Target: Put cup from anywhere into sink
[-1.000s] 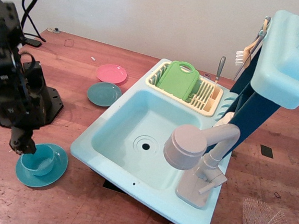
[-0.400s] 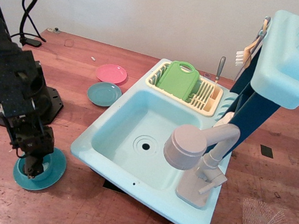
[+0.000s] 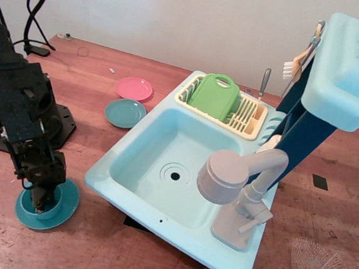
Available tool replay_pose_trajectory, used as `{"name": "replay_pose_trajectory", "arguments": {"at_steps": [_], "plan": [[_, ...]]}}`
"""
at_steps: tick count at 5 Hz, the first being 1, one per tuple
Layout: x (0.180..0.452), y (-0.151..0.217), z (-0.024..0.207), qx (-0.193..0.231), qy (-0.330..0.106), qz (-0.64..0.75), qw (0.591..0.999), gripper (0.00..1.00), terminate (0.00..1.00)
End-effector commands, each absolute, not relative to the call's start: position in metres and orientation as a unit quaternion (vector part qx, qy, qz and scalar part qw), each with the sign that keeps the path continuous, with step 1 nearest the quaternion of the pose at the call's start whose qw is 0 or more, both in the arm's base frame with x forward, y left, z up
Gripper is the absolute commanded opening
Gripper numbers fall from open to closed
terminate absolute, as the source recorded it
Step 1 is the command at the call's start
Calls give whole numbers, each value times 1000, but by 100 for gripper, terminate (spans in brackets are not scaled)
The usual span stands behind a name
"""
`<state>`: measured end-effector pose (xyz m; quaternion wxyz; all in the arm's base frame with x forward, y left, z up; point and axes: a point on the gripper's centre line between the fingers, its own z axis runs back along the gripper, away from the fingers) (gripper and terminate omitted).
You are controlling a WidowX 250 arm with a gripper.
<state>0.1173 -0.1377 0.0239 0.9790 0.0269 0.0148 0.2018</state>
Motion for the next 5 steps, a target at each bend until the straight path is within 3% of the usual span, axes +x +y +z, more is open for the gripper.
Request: {"name": "replay_pose_trajectory", "arguments": {"at_steps": [1,2,4,5], "plan": [[113,-141,31,16,-7,201,980,0,0],[109,-135,42,9,-30,194,981,0,0],[125,-107,141,59,-52,166,983,0,0],[159,-103,164,66,-64,137,986,0,0]]}}
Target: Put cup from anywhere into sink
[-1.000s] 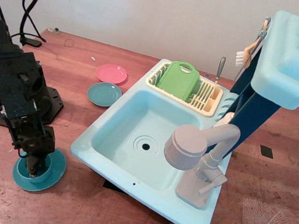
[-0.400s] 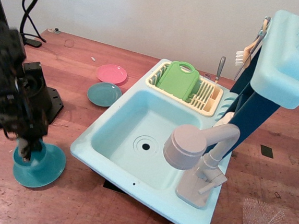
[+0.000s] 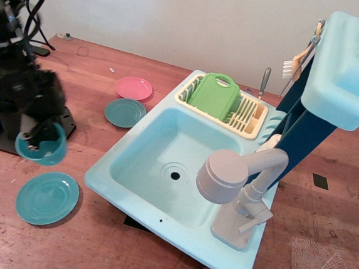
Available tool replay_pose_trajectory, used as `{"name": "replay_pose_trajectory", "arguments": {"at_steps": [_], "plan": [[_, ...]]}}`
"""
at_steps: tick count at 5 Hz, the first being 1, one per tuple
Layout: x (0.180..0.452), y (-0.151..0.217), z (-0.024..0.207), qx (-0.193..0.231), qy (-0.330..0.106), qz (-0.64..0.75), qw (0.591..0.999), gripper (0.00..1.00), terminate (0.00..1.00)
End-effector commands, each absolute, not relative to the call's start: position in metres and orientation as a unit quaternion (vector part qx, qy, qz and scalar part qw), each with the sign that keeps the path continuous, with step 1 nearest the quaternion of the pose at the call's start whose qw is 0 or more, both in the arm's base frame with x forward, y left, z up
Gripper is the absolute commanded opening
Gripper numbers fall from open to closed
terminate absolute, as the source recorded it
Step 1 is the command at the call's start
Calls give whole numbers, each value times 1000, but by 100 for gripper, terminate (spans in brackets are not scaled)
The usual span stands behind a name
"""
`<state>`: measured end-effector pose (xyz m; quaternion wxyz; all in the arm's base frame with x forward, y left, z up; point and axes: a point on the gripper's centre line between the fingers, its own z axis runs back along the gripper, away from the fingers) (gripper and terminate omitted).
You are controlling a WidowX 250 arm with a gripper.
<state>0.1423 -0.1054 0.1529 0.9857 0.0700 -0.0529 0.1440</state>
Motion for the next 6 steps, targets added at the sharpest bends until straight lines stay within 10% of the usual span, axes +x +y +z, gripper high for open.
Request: {"name": "replay_pose_trajectory", "arguments": {"at_steps": [1,3,6], "plan": [[210,-109,170,78,-54,123,988,0,0],[265,-123,149,60,-43,131,989,0,0],[239,-66,150,27,-56,227,972,0,0]]}}
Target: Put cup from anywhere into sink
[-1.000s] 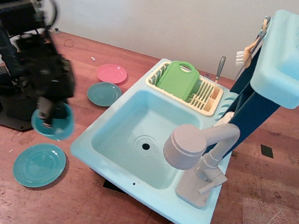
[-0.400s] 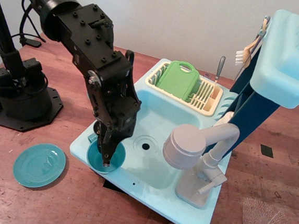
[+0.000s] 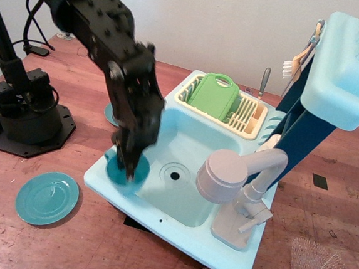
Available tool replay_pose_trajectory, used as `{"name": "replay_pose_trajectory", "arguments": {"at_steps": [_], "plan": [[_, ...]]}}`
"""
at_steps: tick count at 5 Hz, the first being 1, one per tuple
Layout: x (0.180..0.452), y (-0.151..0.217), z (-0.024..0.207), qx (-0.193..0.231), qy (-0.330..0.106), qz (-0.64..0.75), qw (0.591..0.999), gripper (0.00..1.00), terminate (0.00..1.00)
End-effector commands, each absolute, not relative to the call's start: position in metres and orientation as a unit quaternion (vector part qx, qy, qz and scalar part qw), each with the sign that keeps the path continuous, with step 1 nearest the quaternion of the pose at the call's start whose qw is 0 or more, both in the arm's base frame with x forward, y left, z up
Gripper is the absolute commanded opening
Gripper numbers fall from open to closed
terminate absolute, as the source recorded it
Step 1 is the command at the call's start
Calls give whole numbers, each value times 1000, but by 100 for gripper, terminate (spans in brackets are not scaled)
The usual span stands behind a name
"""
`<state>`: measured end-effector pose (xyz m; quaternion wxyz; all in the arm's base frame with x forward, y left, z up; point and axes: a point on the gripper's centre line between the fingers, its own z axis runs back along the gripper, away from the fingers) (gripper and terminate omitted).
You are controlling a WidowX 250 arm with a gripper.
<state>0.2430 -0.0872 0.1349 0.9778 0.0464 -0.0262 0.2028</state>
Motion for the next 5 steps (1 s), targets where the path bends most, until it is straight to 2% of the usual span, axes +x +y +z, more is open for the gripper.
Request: {"name": "replay_pose_trajectory", "arguments": {"at_steps": [1,2,3,4,5], "plan": [[230,-57,158,36,-49,230,971,0,0],[234,-65,148,19,-35,209,977,0,0],[246,-71,135,7,-9,208,978,100,0],[258,-76,132,7,-6,203,979,100,0],[263,-77,131,5,-7,206,978,100,100]]}}
